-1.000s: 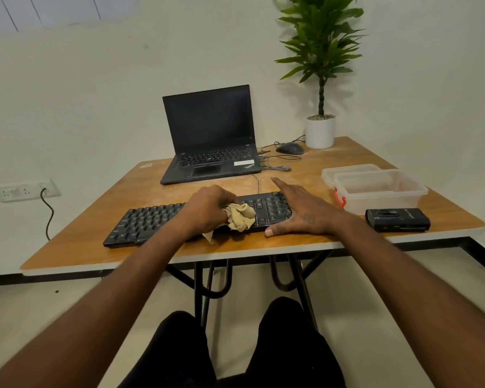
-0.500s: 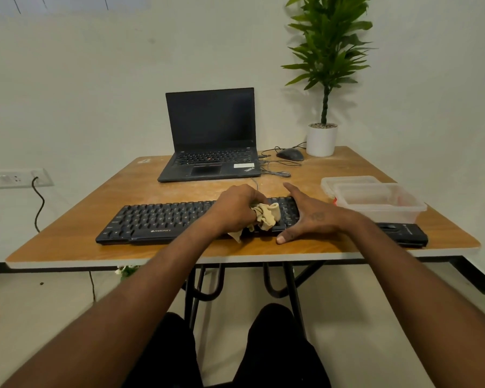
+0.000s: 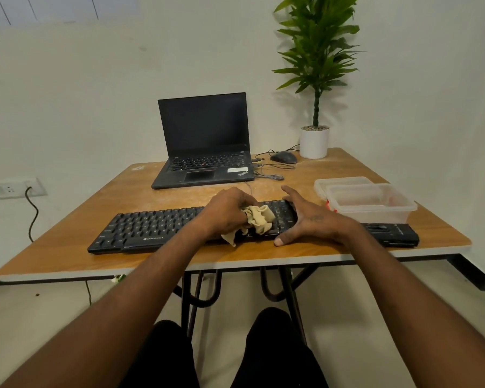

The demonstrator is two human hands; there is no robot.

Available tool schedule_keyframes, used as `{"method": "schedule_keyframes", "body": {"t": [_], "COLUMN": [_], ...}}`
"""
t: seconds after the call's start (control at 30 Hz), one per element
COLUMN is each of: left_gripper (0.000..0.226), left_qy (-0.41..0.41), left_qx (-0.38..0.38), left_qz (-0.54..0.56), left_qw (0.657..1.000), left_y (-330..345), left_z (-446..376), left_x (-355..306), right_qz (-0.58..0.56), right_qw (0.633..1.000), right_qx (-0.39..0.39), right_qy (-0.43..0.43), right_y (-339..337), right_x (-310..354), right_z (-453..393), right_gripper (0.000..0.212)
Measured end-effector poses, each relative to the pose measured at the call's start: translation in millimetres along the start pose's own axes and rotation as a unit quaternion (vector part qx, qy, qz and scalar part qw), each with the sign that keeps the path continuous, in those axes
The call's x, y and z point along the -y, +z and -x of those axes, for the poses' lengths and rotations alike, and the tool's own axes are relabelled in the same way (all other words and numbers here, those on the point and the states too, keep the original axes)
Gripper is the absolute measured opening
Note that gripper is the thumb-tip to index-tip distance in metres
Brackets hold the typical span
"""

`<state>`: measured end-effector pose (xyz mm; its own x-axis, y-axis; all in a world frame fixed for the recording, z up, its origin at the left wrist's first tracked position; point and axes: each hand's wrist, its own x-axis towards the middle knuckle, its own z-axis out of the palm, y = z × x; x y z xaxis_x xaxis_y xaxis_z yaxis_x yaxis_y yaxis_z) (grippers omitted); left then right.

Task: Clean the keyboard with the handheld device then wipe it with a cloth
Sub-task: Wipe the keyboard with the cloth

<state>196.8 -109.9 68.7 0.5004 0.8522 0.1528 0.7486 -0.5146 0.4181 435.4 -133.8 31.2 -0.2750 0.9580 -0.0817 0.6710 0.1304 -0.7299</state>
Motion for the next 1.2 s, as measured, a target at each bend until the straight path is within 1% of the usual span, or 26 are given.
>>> {"method": "schedule_keyframes", "body": {"t": [0.13, 0.3, 0.53, 0.6, 0.7, 0.77, 1.0, 1.07, 1.2], "left_gripper": [0.038, 0.037, 0.035, 0.036, 0.036, 0.036, 0.033, 0.032, 0.033], "left_qy": [0.018, 0.041, 0.032, 0.03, 0.005, -0.003, 0.05, 0.048, 0.041], "left_qx": [0.004, -0.004, 0.013, 0.019, 0.015, 0.017, 0.017, 0.016, 0.021], "left_qz": [0.006, -0.001, 0.061, 0.041, -0.007, -0.002, 0.048, 0.059, 0.06], "left_qw": [1.0, 0.999, 0.998, 0.999, 1.0, 1.0, 0.997, 0.997, 0.997], "left_y": [5, 17, 15, 10, 0, -4, 20, 23, 20], "left_z": [-2, -13, -10, -10, -7, -5, -16, -19, -18], "left_x": [-13, -38, -28, -22, -8, -1, -37, -42, -34], "right_qz": [-0.012, -0.02, -0.015, -0.011, -0.013, -0.016, -0.026, -0.037, -0.012], "right_qw": [1.0, 1.0, 1.0, 1.0, 1.0, 1.0, 1.0, 0.999, 1.0], "right_qx": [-0.015, -0.014, -0.017, -0.018, -0.02, -0.021, -0.014, -0.01, -0.019], "right_qy": [-0.001, -0.001, -0.003, -0.006, -0.007, -0.008, -0.006, -0.009, -0.007], "right_y": [3, 6, 6, 6, 5, 5, 6, 6, 6], "right_x": [0, 0, 2, 2, 0, -1, 1, 0, 1], "right_z": [-1, -3, -1, 0, 2, 2, 1, 1, 0], "right_gripper": [0.135, 0.141, 0.141, 0.138, 0.136, 0.136, 0.142, 0.144, 0.141]}}
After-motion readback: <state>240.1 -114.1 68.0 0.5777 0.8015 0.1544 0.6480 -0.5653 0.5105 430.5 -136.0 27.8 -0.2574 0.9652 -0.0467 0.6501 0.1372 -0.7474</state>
